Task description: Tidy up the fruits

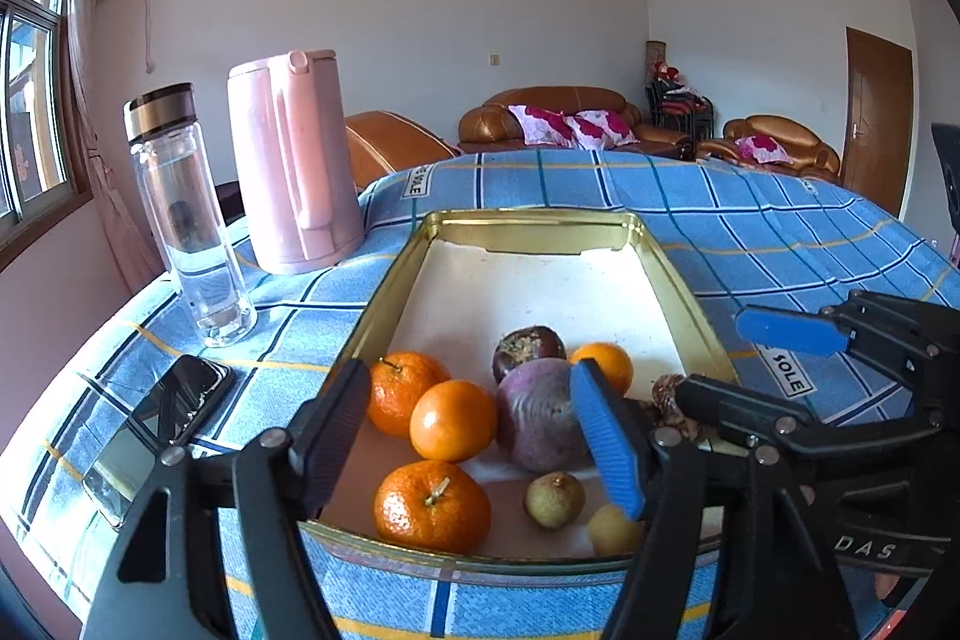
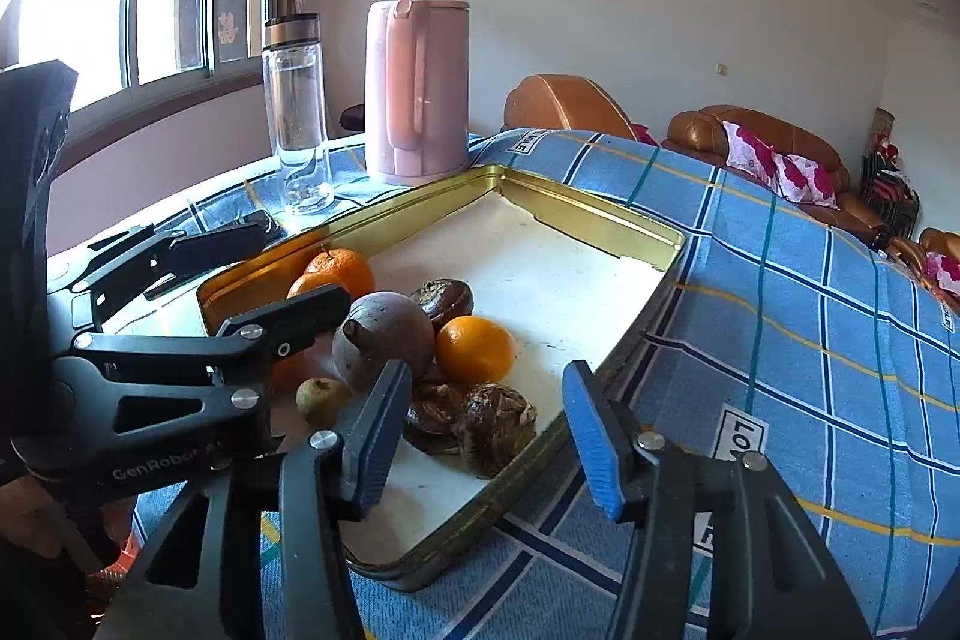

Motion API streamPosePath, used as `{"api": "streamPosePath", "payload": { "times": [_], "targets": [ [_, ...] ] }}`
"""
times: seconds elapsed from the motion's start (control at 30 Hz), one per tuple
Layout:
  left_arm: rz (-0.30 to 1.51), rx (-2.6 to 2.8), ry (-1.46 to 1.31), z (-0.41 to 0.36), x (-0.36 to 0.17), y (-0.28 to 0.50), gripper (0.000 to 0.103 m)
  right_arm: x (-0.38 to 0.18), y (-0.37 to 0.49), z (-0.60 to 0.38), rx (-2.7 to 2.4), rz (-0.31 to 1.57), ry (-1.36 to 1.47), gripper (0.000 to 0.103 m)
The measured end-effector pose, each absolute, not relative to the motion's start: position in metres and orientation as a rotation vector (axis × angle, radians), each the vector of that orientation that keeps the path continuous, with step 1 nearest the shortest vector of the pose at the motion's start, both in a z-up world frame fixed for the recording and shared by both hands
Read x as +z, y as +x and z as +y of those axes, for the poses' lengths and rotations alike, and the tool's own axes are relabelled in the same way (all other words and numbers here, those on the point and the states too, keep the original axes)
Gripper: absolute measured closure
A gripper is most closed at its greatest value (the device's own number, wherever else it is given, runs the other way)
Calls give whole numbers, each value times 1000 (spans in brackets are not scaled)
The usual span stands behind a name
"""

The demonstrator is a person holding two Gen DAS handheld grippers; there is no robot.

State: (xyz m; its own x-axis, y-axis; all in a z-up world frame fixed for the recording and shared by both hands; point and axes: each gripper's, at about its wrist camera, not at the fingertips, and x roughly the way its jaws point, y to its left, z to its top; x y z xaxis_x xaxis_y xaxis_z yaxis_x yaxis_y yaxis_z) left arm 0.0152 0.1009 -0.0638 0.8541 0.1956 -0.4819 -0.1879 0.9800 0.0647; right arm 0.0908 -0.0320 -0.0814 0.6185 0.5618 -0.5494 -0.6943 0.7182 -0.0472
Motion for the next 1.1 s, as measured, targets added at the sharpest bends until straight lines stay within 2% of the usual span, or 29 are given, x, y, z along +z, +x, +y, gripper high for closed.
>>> {"api": "streamPosePath", "payload": {
  "times": [0.13,0.27,0.43,0.83,1.1],
  "targets": [
    [477,192,14,96,-54,11,26,-68,87,-49,685,487,-252,43],
    [457,177,13,89,-44,8,24,-53,80,-67,624,425,-251,36],
    [421,178,14,81,-34,2,10,-39,73,-87,560,363,-243,30],
    [386,170,44,65,-21,-5,6,-29,64,-106,530,325,-219,28],
    [384,172,52,61,-20,-7,2,-31,63,-112,507,324,-209,23]
  ]
}}
